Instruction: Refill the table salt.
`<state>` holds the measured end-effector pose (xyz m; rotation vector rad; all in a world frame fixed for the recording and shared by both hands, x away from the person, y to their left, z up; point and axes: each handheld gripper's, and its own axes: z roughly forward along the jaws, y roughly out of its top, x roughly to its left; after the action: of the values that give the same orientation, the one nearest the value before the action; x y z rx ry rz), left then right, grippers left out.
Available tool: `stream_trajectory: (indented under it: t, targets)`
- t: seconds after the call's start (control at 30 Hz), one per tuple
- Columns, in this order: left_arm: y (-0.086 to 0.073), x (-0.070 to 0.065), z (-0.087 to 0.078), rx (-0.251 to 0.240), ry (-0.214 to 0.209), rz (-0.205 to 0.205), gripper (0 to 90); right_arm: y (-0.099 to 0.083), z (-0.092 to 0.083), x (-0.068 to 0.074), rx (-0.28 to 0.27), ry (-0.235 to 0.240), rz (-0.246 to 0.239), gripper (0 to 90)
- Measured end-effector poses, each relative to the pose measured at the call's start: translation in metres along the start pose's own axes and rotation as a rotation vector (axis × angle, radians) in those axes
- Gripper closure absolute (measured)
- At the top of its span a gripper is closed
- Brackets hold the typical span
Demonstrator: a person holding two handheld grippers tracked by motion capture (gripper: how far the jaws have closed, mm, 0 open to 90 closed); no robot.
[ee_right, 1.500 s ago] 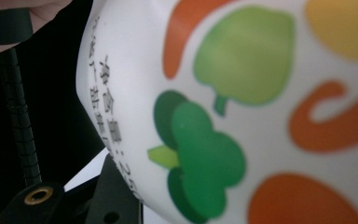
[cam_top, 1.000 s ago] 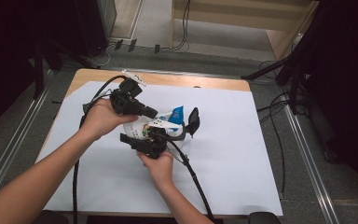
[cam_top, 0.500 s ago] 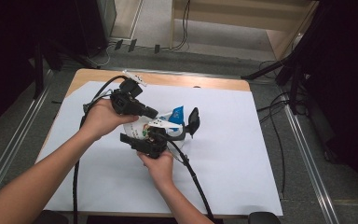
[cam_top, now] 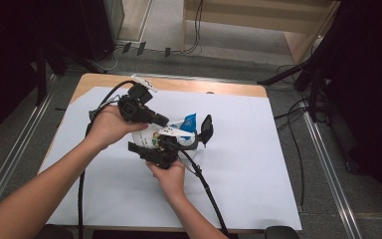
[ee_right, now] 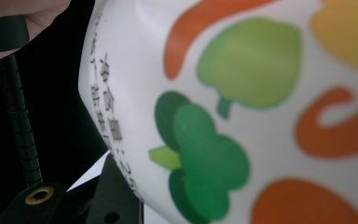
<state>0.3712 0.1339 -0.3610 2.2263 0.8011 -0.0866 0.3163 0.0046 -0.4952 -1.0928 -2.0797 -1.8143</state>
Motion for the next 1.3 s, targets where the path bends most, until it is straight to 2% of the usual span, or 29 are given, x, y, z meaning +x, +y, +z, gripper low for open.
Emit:
stream_trajectory:
  t: [0.47,0.63,1.3]
  targets:
    - [-0.0001,-0.0006,-0.0002,0.002,-0.003,0.001,90.0,0.0003,-0.0001,0.0001,-0.003,-0.002,-0.004,61.3]
    - [-0.0016,0.0003,0.0005,-0.003,0.0,-0.004,90.0,-0.0003,0.0,-0.0004,0.008,-0.016,-0.016,61.4]
    - [0.001,-0.002,-0.0015,0.004,0.001,0.003,89.8,0.0014,0.0001,0.001,-0.005,0.003,0.0,60.4]
